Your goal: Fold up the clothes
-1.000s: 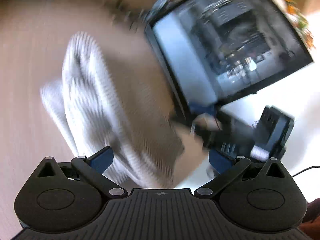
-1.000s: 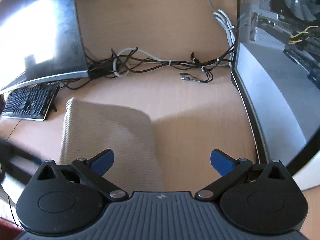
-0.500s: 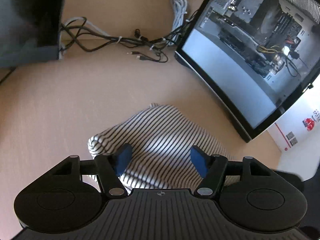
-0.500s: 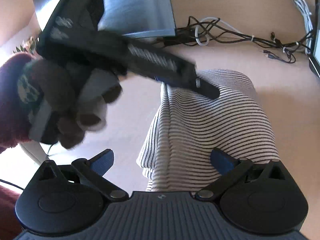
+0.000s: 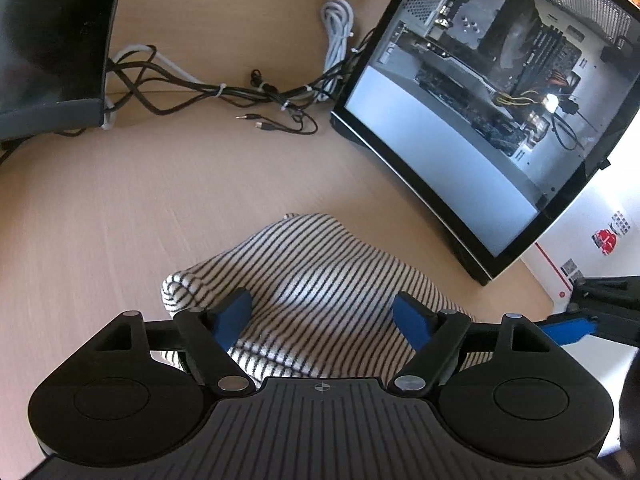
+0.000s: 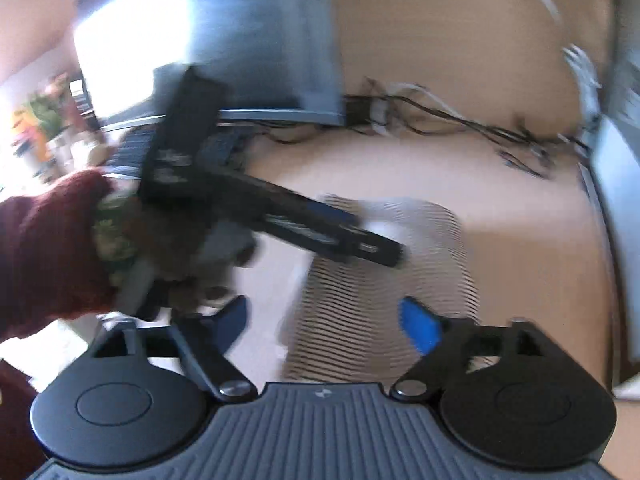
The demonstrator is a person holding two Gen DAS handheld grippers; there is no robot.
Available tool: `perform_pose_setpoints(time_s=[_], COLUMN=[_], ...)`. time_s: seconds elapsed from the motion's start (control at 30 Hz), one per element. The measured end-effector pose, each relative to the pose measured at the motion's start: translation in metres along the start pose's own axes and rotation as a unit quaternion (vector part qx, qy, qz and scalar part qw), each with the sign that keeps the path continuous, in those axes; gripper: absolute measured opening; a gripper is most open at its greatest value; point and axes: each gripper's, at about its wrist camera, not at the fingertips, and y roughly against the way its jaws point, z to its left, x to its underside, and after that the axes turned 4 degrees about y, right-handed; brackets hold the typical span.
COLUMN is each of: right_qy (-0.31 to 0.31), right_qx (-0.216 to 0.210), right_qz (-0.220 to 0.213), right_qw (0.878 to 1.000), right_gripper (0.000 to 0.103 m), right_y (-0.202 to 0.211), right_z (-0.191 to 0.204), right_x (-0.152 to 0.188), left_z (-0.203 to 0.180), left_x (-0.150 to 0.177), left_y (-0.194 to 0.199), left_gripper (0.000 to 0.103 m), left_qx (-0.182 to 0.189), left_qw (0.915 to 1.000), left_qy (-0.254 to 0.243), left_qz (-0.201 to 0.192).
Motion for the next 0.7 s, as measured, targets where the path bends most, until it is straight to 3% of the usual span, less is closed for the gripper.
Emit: perform_pose_setpoints(time_s=[0.03,0.1,0.17,0.23,0.33,0.43,0.6,0.67,0.7], right_qy=[-0.011,-0.013,0.05,0.125,0.166,0.211,0.294,0.294,0.29], right_qx=[0.007,0.013,0.038,0.069,0.044,0.052,0.099,0.099,0.097], right_qz=[0.013,0.039,0.048,0.055,0.045,0.032,0.037,0.042,0.043], right_qw=[1.0,0.999,0.997,0.988,0.984,0.976,0.95,0.95,0.951], right_gripper=[0.065,0.064,0.076,0.078,0.078,0.078,0.078,0.037,0.033], right_y=[-0.006,-0.023,-0.043,-0.047,-0.022,0.006,-0.022,-0.029,-0.031], right_z=[-0.005,-0.009,0.006,0.028,0.038,0.046,0.067,0.065,0.064], right_x=[0.005,0.016,0.03,0.033,0.031,0.036,0.053,0.05,0.048], left_z=[0.003,0.011,0.021,0.028,0.033,0.036,0.035,0.034,0.034], left_x=[-0.001,-0.002,-0.004,-0.004,0.007,0.03,0.068,0.073,0.075], left_y=[0.0,0.001,0.009,0.026,0.065,0.082,0.062,0.055,0.051], left_gripper=[0.084,0.084,0.083,0.082,0.078,0.07,0.058,0.056,0.053], left_qx=[0.005,0.021,0.044,0.057,0.063,0.048,0.054,0.064,0.07], left_qw=[1.0,0.9991,0.9953,0.9909,0.9884,0.9891,0.9855,0.9843,0.9836], left_qy=[0.008,0.037,0.083,0.116,0.126,0.135,0.159,0.162,0.163], left_qz=[-0.002,-0.009,-0.024,-0.039,-0.056,-0.033,0.022,0.029,0.032])
